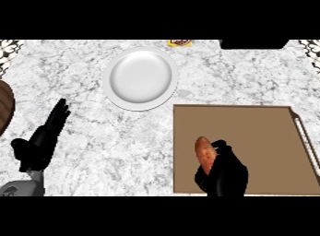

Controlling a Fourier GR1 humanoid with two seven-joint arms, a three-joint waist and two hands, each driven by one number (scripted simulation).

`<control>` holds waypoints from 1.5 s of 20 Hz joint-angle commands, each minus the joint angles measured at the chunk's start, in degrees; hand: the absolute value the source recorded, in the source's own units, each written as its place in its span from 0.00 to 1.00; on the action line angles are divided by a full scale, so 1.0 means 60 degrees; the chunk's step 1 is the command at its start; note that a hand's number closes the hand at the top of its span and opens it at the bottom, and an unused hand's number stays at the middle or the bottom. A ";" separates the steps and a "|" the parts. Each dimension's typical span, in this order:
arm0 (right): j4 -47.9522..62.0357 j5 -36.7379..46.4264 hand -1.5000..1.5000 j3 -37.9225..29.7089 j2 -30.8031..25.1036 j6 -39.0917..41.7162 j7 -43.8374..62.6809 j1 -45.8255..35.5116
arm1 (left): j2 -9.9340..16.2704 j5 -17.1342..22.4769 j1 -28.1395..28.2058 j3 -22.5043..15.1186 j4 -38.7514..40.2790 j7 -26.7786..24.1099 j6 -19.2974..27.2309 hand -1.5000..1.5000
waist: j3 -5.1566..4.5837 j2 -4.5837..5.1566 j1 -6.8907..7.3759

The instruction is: Pick the sweet potato from the tray and place it in the plate

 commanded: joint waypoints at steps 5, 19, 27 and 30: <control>-0.2017 0.2586 1.00 0.1978 0.0183 0.0799 0.2877 0.0145 | -0.0040 -0.0004 0.0231 -0.0049 -0.0306 0.0080 -0.0037 0.50 | 0.0035 0.0021 -0.0041; -0.2329 0.3733 1.00 0.1785 0.0183 0.2537 0.2888 -0.2773 | -0.0178 -0.0163 -0.0303 -0.0161 -0.0172 0.0278 0.0021 0.50 | 0.0037 0.0157 0.0267; -0.0960 0.1537 1.00 0.0122 0.0184 0.2849 0.2809 -0.5370 | -0.0455 -0.0378 -0.0369 -0.0491 -0.0217 0.0211 0.0072 0.50 | 0.0043 0.0245 0.0701; 0.0066 0.0950 1.00 -0.0243 0.0184 0.2438 0.2823 -0.6291 | -0.0159 -0.0100 -0.0285 -0.0313 -0.0297 0.0250 -0.0353 0.50 | 0.0046 0.0233 0.0799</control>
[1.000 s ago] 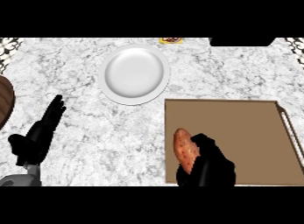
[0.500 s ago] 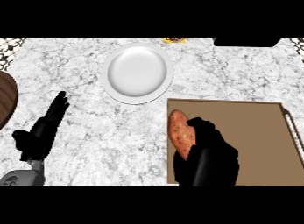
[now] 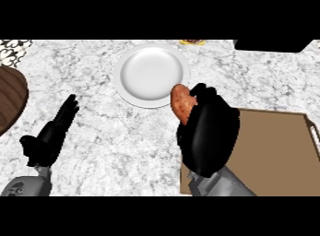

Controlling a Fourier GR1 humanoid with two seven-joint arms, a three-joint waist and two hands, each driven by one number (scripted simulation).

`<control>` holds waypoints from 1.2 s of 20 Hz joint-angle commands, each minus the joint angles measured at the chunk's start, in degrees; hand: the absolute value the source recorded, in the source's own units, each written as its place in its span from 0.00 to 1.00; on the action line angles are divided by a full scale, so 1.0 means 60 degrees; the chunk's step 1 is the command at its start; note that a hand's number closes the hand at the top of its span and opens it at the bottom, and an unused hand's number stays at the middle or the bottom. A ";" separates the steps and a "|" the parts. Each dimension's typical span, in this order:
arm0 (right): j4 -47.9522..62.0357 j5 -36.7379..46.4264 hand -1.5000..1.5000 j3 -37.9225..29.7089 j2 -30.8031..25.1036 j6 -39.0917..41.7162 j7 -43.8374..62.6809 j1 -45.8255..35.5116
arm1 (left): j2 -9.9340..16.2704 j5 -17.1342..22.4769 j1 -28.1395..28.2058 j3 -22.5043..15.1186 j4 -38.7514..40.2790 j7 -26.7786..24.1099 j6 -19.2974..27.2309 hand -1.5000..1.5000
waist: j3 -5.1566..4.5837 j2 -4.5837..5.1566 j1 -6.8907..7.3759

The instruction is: Pick the sweet potato from the tray and place it in the plate

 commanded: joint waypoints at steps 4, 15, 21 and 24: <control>0.2438 -0.1665 1.00 -0.0987 0.0138 -0.1004 0.1945 -0.2069 | -0.0027 0.0065 -0.0221 -0.0050 -0.0206 0.0291 -0.0097 0.50 | 0.0015 0.0049 0.0208; 0.5695 -0.2604 1.00 -0.2739 0.0140 -0.3532 0.0855 -0.3822 | -0.0260 -0.0276 -0.0454 -0.0362 0.0271 -0.0138 -0.0106 0.50 | 0.0020 0.0263 0.0563; 0.6710 -0.2558 0.00 -0.3760 0.0139 -0.4348 0.1132 -0.4227 | -0.0173 -0.0095 -0.0711 -0.0185 0.0092 0.0101 -0.0160 0.50 | 0.0023 0.0248 0.0668; 0.7116 -0.3062 0.00 -0.4164 0.0139 -0.5092 0.0887 -0.4072 | -0.0087 -0.0138 -0.0729 -0.0308 0.0097 0.0117 -0.0364 0.50 | 0.0031 0.0262 0.0705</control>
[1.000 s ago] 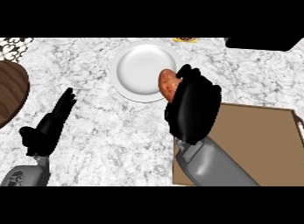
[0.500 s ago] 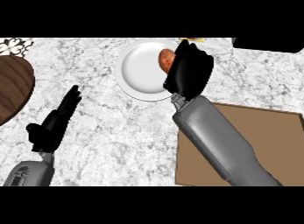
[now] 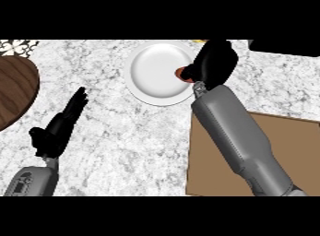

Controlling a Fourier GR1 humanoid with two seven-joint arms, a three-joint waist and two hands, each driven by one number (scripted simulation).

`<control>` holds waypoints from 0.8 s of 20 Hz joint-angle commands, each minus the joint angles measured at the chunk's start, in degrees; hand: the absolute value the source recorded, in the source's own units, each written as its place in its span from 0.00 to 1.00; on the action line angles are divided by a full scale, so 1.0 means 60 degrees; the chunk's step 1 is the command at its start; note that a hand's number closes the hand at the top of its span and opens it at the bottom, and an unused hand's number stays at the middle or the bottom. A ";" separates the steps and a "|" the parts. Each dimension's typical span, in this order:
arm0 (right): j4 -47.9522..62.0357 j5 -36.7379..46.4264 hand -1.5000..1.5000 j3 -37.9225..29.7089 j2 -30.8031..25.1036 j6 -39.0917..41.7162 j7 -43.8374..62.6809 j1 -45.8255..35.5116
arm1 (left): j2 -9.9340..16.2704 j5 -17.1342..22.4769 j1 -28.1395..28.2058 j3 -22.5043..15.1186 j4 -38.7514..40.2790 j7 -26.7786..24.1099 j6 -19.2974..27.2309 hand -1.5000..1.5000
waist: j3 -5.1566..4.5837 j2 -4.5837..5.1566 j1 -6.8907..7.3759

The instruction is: Pick the sweet potato from the tray and place it in the plate

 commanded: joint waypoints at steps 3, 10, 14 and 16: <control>0.0883 -0.0229 0.00 -0.0641 0.0103 -0.2859 0.1367 -0.0224 | 0.0050 0.0019 -0.0179 0.0154 0.0301 -0.0123 -0.0013 0.50 | -0.0005 0.0040 -0.0039; 0.0355 -0.0126 0.00 -0.1278 0.0104 -0.5739 0.0838 0.0006 | -0.0071 -0.0024 -0.0184 0.0166 0.0209 0.0143 0.0221 0.50 | 0.0010 -0.0141 -0.0337; -0.0189 -0.0747 0.00 -0.0759 0.0105 -0.7462 0.0615 0.0785 | 0.0150 0.0083 0.0075 0.0340 0.0290 -0.0096 0.0017 0.50 | 0.0007 -0.0270 -0.0372; -0.0440 -0.0788 0.00 -0.0216 0.0106 -0.8010 0.0765 0.1324 | 0.0175 -0.0009 0.0270 0.0346 0.0348 -0.0131 0.0089 0.50 | -0.0003 -0.0345 -0.0609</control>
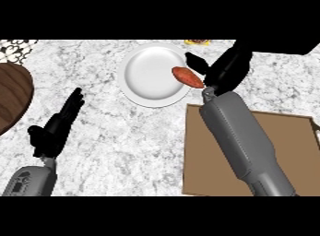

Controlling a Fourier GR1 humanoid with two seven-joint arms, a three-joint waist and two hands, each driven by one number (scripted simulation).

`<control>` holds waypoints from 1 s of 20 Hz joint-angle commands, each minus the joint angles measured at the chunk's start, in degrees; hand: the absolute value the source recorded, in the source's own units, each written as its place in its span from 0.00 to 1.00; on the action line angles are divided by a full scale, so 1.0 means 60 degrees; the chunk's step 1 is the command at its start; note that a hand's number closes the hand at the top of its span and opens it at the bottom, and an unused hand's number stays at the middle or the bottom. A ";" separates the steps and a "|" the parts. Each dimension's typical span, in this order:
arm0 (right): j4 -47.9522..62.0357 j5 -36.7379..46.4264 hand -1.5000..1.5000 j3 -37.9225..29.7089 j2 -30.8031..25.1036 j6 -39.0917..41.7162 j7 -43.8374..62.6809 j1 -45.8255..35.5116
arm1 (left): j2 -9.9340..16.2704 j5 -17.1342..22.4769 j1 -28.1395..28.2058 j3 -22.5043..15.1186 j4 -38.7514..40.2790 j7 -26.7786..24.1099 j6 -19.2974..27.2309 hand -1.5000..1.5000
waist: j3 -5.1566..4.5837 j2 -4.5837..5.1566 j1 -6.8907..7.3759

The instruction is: Pick the sweet potato from the tray and place it in the plate

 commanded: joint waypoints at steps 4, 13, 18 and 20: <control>-0.0607 -0.0019 0.00 0.1961 0.0050 -0.3458 0.1584 0.2063 | -0.0217 -0.0093 0.0550 0.0056 0.0007 -0.0231 0.0292 0.50 | -0.0012 -0.0146 -0.0512; -0.2523 0.1311 0.00 0.4217 0.0051 -0.3552 0.2257 0.4680 | 0.0117 0.0138 0.0961 0.0330 -0.0679 0.0290 -0.0015 0.50 | -0.0011 -0.0182 -0.0775; -0.2932 0.2201 0.00 0.4281 0.0051 -0.3455 0.2350 0.5631 | -0.0069 0.0088 0.1426 0.0444 -0.0901 -0.0038 0.0015 0.50 | -0.0014 -0.0153 -0.0813; -0.2514 0.2530 0.00 0.4645 0.0051 -0.4143 0.2490 0.6008 | 0.0024 -0.0025 0.1276 0.0535 -0.0408 -0.0357 -0.0089 0.50 | -0.0014 -0.0137 -0.0811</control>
